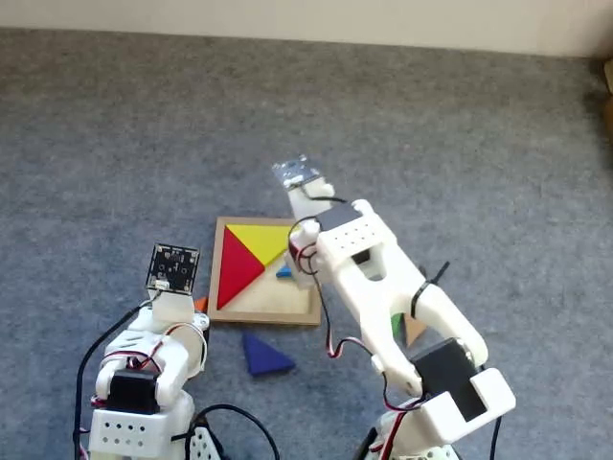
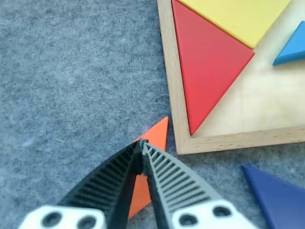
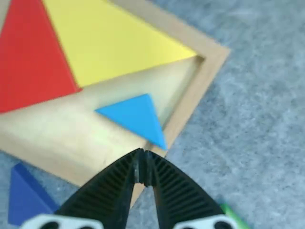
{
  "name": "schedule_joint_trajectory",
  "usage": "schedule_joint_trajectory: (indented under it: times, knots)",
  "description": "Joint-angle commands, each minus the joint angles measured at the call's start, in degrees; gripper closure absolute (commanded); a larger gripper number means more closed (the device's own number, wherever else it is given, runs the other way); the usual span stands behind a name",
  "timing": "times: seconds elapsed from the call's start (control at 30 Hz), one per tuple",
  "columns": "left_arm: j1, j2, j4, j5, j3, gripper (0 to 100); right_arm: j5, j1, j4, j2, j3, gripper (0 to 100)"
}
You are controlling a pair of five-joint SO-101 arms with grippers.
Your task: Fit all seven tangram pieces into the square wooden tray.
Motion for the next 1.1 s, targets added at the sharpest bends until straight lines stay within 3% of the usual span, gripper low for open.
schedule_joint_trajectory:
  times: [0.0, 0.33, 0.73, 1.07]
  knots:
    - [-0.04, 0.04, 0.26, 0.53, 1.19, 99, 0.53, -1.01, 1.01, -3.47, -0.75, 99.4]
    - [-0.04, 0.04, 0.26, 0.53, 1.19, 99, 0.62, 3.21, -4.09, -3.38, -0.4, 99.4]
    - [-0.04, 0.04, 0.26, 0.53, 1.19, 99, 0.53, 0.84, -1.19, -3.47, -0.57, 99.4]
    - [-0.04, 0.04, 0.26, 0.53, 1.19, 99, 0.53, 3.38, -3.65, 3.38, -0.84, 99.4]
